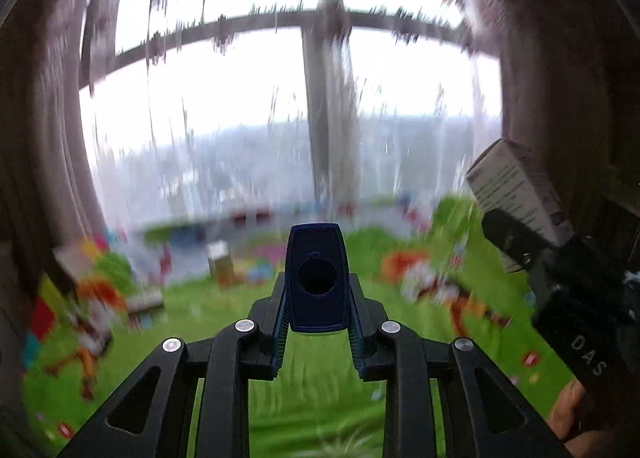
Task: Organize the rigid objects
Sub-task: 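Lift and carry the medicine box and blue cup to the storage box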
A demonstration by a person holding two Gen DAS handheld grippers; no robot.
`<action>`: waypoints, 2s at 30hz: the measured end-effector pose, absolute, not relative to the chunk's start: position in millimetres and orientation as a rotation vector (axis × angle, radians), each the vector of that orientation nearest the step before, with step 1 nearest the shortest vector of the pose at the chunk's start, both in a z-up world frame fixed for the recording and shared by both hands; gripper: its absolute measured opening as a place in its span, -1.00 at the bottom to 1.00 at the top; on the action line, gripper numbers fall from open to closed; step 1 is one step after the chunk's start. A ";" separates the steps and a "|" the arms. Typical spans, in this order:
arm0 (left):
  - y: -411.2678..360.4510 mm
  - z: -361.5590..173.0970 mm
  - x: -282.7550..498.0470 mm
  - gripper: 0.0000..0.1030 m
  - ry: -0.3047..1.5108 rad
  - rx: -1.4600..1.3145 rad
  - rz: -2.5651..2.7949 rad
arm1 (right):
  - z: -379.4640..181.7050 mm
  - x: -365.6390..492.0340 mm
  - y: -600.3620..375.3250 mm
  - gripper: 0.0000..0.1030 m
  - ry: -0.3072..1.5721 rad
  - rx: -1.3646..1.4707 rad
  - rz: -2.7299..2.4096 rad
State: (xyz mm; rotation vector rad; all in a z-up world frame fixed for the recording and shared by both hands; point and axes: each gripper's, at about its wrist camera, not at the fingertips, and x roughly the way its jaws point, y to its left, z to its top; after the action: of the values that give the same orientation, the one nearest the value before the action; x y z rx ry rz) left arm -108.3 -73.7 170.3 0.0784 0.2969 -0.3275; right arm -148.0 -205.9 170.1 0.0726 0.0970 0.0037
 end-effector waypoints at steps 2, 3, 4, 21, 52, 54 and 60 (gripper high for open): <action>-75.5 187.4 -122.2 -0.48 0.244 0.080 -0.340 | 185.7 -165.8 -206.6 -0.14 0.030 0.074 -0.018; -76.4 195.2 -129.1 -0.48 0.226 0.077 -0.352 | 192.6 -173.7 -206.4 -0.14 0.003 0.070 -0.025; -78.6 203.8 -137.3 -0.48 0.213 0.076 -0.370 | 198.7 -181.8 -206.2 -0.14 -0.022 0.064 -0.033; -77.9 230.9 -188.1 -0.48 0.127 0.104 -0.388 | 229.2 -228.1 -201.3 -0.14 -0.137 0.032 -0.023; 63.5 223.2 -237.5 -0.48 0.157 0.001 -0.074 | 247.3 -251.5 -72.4 -0.14 -0.180 -0.153 0.378; 74.3 220.2 -242.3 -0.48 0.170 -0.004 -0.050 | 248.2 -251.3 -60.3 -0.14 -0.171 -0.168 0.414; 111.0 211.8 -255.8 -0.48 0.209 -0.028 0.039 | 248.3 -244.9 -24.1 -0.14 -0.110 -0.183 0.550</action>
State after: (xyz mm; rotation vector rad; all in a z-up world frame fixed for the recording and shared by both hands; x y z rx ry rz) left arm -255.8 111.0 211.8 -0.0281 0.2087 0.0389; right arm -244.9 -24.1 248.3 -0.1827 -0.1095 0.5496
